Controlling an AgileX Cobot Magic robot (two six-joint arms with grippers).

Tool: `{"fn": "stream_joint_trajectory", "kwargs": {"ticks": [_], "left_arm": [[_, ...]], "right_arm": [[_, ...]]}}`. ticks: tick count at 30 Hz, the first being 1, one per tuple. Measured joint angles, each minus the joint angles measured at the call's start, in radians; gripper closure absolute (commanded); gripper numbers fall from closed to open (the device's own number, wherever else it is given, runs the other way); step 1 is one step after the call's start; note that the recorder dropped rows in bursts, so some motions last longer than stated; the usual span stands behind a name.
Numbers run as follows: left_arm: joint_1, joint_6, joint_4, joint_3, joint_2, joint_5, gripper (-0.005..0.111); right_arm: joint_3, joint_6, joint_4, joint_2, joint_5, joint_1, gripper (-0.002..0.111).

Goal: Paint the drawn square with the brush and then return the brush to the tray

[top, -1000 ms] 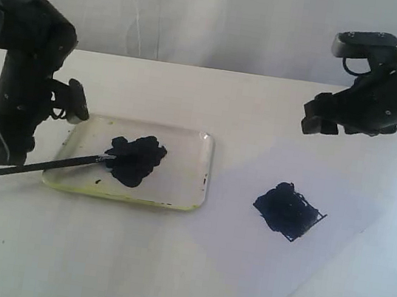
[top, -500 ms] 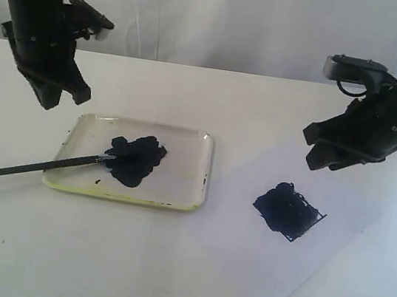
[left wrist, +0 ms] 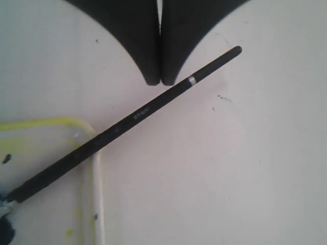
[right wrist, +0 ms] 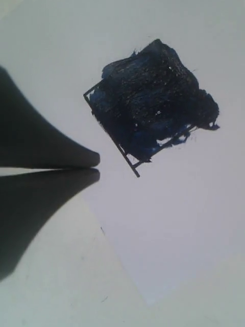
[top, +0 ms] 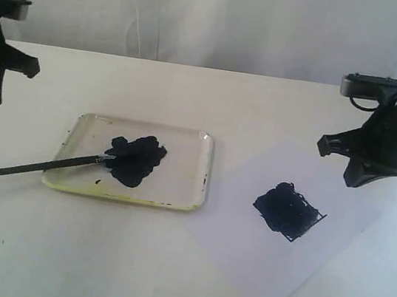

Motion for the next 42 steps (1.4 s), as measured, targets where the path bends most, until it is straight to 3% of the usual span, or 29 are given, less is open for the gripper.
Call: {"fn": "stream_joint_trajectory", "kwargs": {"ticks": [7,18,29,32,42], "left_arm": [[0.064,0.002,0.033,0.089,-0.031,0.0,0.107],[0.066,0.026,0.052,0.209,-0.144,0.0,0.107],[0.066,0.041,0.056,0.309,-0.374,0.0,0.107],[0.066,0.046,0.056,0.347,-0.465,0.002,0.107],[0.066,0.048,0.058,0.405,-1.137,0.004,0.107]], "right_arm": [[-0.092,0.036,-0.003,0.035,0.083,-0.012,0.108],[-0.094,0.042,-0.022,0.027,0.232,-0.034,0.108],[-0.049,0.093,-0.027,-0.221,0.296,-0.034,0.108],[-0.011,0.096,-0.035,-0.315,0.302,-0.034,0.108],[0.152,0.085,-0.044,-1.007,0.238,-0.034,0.108]]}}
